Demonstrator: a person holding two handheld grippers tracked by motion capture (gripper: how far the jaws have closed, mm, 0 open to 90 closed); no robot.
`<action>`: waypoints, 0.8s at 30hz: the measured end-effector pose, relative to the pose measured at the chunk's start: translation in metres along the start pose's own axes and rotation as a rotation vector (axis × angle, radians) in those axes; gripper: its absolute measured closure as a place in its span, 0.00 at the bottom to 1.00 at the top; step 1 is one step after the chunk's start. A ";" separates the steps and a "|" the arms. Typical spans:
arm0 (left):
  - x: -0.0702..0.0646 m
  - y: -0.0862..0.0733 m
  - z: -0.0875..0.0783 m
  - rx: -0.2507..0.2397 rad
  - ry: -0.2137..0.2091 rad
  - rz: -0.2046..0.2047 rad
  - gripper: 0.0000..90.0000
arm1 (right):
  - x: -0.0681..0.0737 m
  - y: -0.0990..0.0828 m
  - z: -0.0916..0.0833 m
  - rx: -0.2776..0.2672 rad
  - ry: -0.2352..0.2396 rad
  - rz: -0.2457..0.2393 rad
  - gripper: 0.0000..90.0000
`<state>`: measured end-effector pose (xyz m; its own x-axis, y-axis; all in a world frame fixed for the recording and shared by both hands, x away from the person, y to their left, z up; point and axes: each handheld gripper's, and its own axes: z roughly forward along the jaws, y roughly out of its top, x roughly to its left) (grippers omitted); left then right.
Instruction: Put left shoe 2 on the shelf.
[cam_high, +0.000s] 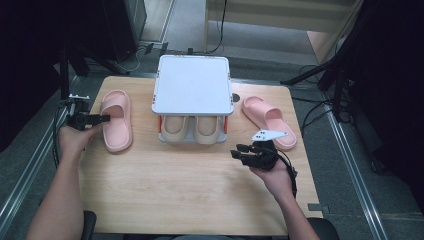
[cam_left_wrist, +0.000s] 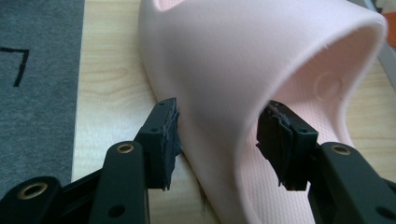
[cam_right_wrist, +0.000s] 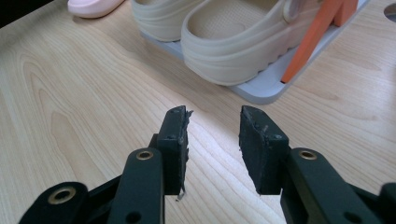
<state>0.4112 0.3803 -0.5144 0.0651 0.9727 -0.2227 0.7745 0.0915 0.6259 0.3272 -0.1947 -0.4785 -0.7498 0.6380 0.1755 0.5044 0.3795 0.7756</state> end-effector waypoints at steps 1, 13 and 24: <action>0.000 0.001 0.002 -0.007 0.002 0.005 0.54 | 0.000 -0.001 -0.001 0.002 -0.004 0.001 0.70; 0.000 0.004 0.010 -0.042 0.065 0.046 0.71 | 0.000 -0.007 -0.007 -0.006 -0.026 0.021 0.69; -0.001 0.004 0.005 -0.031 0.070 0.031 0.89 | -0.001 -0.005 -0.005 -0.009 -0.019 0.021 0.68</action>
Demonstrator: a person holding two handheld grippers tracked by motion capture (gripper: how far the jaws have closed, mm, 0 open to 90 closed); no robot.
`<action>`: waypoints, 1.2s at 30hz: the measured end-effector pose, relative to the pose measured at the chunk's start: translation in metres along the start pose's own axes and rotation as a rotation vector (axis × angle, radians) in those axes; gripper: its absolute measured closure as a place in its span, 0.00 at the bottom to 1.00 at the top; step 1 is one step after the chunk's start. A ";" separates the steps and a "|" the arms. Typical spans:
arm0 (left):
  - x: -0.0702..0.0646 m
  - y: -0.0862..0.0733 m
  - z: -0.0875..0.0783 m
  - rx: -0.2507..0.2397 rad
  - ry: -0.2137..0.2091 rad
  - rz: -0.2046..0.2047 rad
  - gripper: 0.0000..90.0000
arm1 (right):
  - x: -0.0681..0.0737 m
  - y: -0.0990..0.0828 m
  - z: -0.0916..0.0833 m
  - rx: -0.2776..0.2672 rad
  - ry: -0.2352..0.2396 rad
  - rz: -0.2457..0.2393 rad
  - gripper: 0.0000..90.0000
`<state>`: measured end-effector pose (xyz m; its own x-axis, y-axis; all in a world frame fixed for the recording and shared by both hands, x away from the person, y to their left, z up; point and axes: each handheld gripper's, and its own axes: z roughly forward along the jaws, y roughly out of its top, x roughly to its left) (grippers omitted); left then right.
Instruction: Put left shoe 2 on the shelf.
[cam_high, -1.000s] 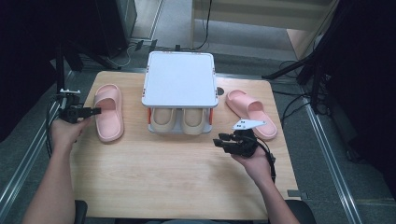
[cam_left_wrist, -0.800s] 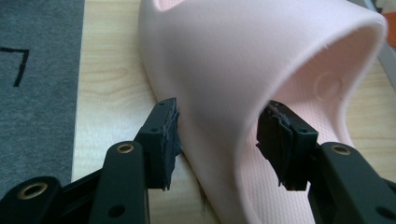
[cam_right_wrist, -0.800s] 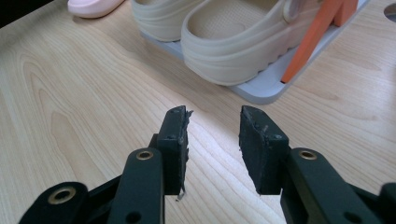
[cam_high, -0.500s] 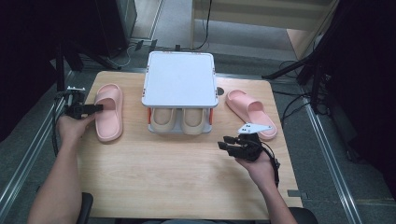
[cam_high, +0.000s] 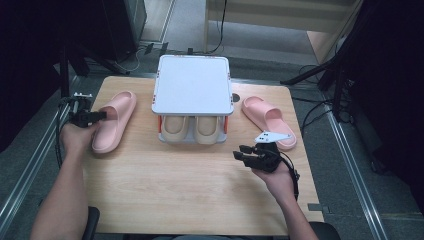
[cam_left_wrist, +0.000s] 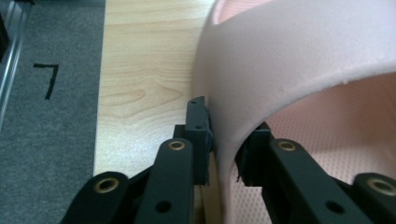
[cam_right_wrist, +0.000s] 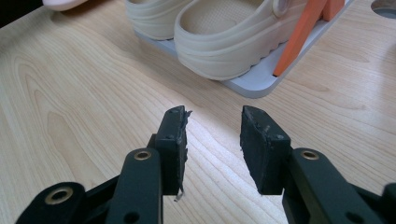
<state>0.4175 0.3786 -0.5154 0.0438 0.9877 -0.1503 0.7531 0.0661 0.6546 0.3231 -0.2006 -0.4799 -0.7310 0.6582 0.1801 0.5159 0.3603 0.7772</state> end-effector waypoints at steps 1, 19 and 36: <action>0.001 0.000 -0.001 0.006 -0.004 -0.005 0.89 | 0.000 0.000 0.000 0.000 0.000 -0.004 0.68; -0.010 0.005 -0.014 0.058 -0.037 -0.040 0.91 | -0.004 0.006 0.003 -0.008 0.016 0.001 0.68; -0.040 0.053 -0.050 0.047 -0.058 0.003 0.90 | -0.007 0.016 0.007 -0.023 0.037 -0.006 0.68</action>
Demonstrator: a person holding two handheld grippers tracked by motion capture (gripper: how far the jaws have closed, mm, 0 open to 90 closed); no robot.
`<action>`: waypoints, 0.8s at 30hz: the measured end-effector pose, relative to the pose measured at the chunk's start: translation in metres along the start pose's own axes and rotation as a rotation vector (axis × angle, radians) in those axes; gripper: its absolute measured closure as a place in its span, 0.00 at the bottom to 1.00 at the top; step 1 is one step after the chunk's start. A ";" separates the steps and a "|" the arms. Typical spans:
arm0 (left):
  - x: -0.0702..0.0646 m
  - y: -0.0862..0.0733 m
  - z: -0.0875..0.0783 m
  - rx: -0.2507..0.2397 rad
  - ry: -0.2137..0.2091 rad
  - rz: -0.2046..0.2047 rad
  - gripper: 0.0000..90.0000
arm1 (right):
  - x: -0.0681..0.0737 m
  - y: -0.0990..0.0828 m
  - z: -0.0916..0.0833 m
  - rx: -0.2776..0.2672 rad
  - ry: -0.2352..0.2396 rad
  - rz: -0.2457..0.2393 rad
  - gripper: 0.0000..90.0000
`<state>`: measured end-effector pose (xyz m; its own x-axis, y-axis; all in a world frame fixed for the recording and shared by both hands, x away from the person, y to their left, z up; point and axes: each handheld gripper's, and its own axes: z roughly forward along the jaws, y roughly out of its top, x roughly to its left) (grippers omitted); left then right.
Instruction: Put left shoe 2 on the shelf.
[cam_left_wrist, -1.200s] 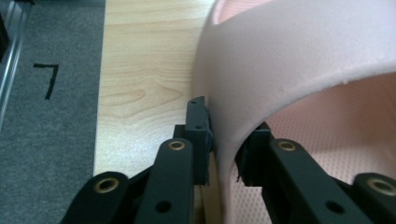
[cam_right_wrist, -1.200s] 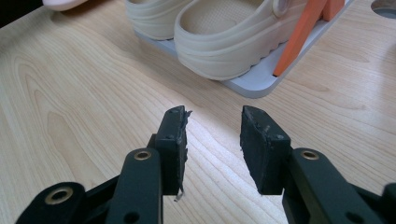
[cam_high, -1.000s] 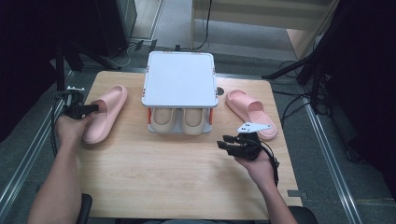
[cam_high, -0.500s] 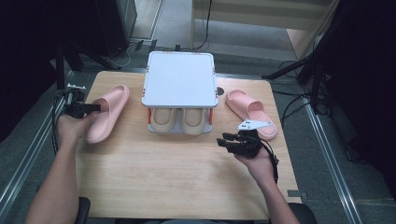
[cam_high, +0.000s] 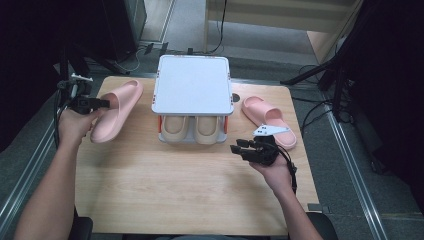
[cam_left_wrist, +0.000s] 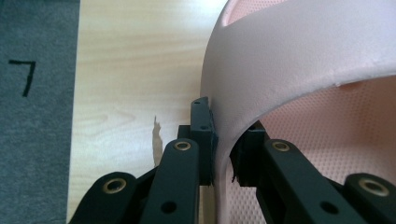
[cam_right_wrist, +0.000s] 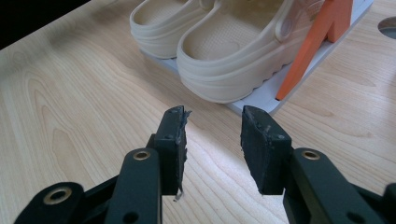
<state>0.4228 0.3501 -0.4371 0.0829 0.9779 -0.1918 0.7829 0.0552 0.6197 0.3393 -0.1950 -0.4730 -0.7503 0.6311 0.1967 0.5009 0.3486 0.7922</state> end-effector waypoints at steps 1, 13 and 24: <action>-0.001 0.003 -0.001 0.002 0.004 0.005 0.90 | 0.000 0.000 0.001 -0.002 0.003 0.000 0.68; -0.031 0.053 -0.030 -0.005 0.026 0.019 0.90 | 0.001 0.000 0.003 0.009 0.010 0.006 0.68; -0.078 0.098 -0.050 -0.044 0.006 0.078 0.90 | 0.004 0.001 0.006 0.012 0.014 -0.017 0.68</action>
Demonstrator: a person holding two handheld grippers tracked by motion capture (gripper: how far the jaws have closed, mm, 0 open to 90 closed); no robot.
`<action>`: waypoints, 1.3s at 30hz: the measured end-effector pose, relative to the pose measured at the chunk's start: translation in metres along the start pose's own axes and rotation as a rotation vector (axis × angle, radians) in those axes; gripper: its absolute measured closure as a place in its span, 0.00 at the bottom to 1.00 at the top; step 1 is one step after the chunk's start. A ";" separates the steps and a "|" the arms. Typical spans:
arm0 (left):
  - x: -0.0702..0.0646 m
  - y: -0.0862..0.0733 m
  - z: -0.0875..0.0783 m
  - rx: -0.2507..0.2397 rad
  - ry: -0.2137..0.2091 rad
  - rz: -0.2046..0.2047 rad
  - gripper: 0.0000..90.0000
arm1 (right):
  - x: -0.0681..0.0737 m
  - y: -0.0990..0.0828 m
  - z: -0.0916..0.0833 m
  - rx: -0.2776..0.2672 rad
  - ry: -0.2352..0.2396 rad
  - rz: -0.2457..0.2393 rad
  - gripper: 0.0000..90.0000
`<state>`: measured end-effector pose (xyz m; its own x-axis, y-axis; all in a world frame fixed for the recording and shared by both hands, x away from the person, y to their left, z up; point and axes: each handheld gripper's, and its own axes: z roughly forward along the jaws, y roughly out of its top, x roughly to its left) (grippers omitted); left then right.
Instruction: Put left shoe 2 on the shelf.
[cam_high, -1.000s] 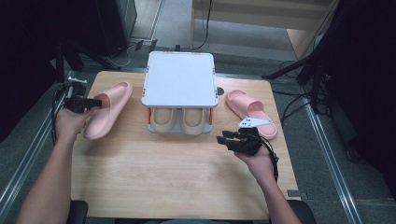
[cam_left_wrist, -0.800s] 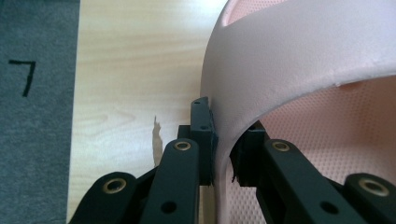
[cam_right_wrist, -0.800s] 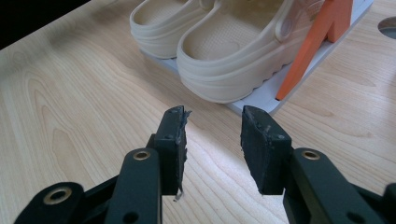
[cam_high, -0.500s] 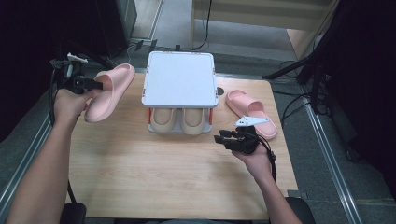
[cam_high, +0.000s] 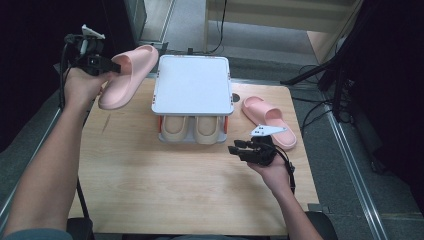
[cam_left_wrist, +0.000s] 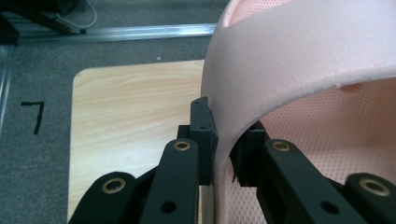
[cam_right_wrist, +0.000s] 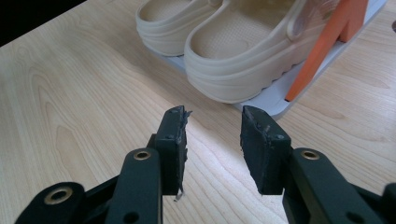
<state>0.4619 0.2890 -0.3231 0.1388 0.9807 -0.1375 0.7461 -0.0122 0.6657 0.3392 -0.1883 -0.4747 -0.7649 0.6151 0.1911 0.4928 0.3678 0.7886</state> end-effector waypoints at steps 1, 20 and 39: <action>-0.004 0.003 0.000 -0.001 -0.004 0.004 0.90 | 0.000 0.000 0.001 0.002 0.002 -0.002 0.68; -0.086 0.037 0.035 0.015 -0.053 0.101 0.90 | -0.001 -0.001 -0.001 0.008 -0.002 -0.002 0.69; -0.112 0.030 0.065 0.062 -0.030 0.127 0.81 | 0.001 -0.001 -0.004 0.007 -0.003 -0.013 0.69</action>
<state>0.5112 0.1663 -0.3359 0.2532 0.9643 -0.0775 0.7597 -0.1486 0.6330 0.3368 -0.1907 -0.4732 -0.7698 0.6127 0.1791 0.4858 0.3804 0.7869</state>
